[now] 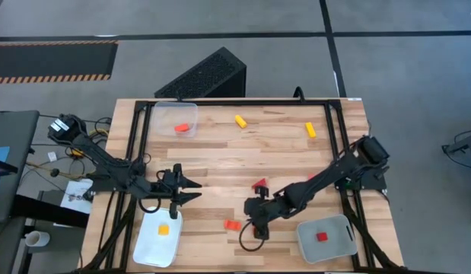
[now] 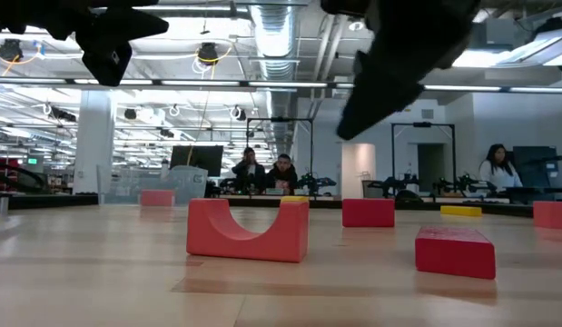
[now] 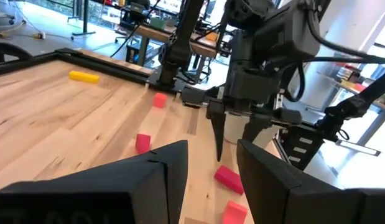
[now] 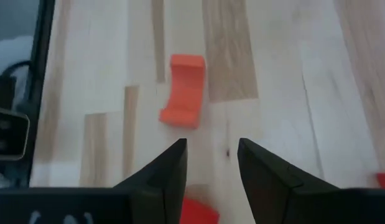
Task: Sort & place blocks by color
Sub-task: Put the top red block into the gray bin
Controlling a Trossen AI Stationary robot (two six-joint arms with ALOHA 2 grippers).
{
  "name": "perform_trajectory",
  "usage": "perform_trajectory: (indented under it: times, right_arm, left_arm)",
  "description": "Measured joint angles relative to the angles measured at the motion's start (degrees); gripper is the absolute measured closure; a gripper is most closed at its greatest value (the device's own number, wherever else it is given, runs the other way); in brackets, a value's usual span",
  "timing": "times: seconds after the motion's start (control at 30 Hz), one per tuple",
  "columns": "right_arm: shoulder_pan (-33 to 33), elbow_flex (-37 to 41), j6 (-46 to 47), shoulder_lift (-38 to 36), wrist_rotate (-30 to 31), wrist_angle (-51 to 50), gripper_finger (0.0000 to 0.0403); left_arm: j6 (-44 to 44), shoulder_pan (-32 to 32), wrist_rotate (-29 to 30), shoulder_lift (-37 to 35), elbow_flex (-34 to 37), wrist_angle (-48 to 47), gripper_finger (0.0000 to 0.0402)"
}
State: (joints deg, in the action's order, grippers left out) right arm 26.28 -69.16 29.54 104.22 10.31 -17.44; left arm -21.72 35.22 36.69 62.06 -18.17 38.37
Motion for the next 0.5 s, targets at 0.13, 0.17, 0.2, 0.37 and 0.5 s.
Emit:
perform_trajectory:
  times: [0.13,0.17,0.2,0.37,0.5]
  right_arm:
    - [0.2,0.1,0.2,1.5,0.1,0.1,0.0217]
    - [0.1,0.0,0.3,1.7,0.0,0.0,0.0212]
    - [0.0,0.0,0.3,1.8,0.0,-0.7,0.0206]
    - [-1.5,0.1,0.0,-0.8,2.4,-11.2,0.0181]
    - [-4.0,0.1,-0.7,-5.1,4.5,-18.2,0.0173]
  left_arm:
    - [-0.4,0.0,0.0,0.0,0.0,0.1,0.0279]
    - [-0.5,0.0,0.0,0.0,0.0,0.1,0.0279]
    - [-0.5,0.0,0.0,0.0,0.0,0.1,0.0279]
    - [-1.4,0.0,0.0,0.0,0.0,-0.2,0.0278]
    - [-1.3,0.0,0.0,0.0,0.0,-0.3,0.0278]
